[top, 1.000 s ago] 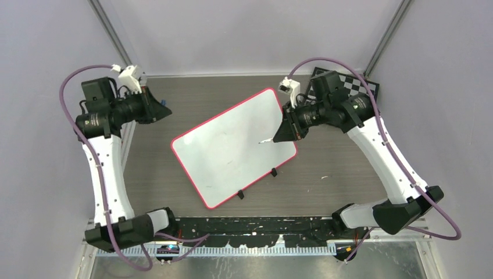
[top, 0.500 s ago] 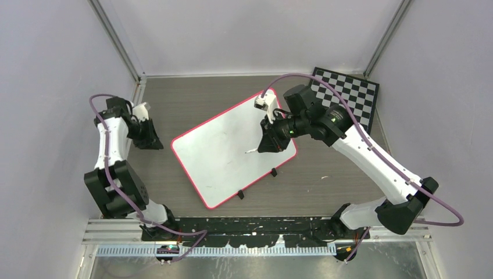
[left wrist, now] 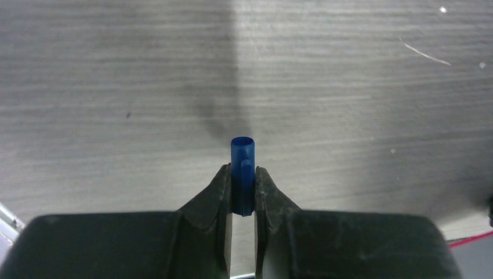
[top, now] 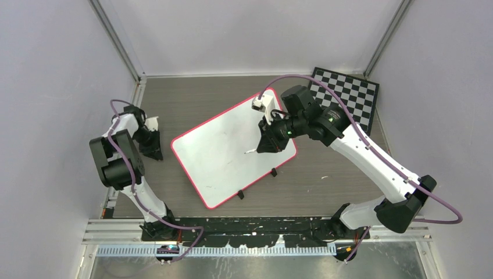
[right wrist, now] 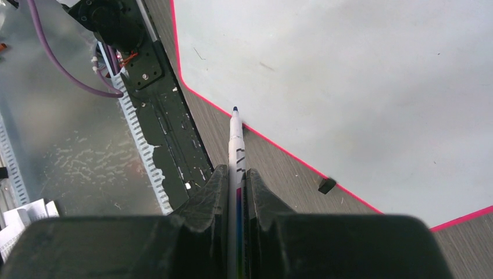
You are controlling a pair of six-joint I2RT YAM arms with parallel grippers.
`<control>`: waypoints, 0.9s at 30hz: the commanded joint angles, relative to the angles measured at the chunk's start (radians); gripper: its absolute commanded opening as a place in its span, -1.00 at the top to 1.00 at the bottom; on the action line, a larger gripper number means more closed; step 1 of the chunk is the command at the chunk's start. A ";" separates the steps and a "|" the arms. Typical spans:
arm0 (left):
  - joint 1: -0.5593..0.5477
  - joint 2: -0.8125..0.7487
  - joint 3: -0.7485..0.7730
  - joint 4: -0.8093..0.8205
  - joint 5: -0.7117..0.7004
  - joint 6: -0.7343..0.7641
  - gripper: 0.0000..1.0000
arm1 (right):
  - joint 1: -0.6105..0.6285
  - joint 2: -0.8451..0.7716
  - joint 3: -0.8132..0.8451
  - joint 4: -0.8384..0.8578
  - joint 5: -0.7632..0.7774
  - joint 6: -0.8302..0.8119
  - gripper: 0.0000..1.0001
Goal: Write a sentence on the whiteboard
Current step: Place the pen cap at the center of the board.
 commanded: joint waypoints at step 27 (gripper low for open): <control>-0.049 -0.199 0.274 -0.192 0.161 0.030 -0.25 | 0.003 0.014 0.105 -0.016 0.041 -0.037 0.99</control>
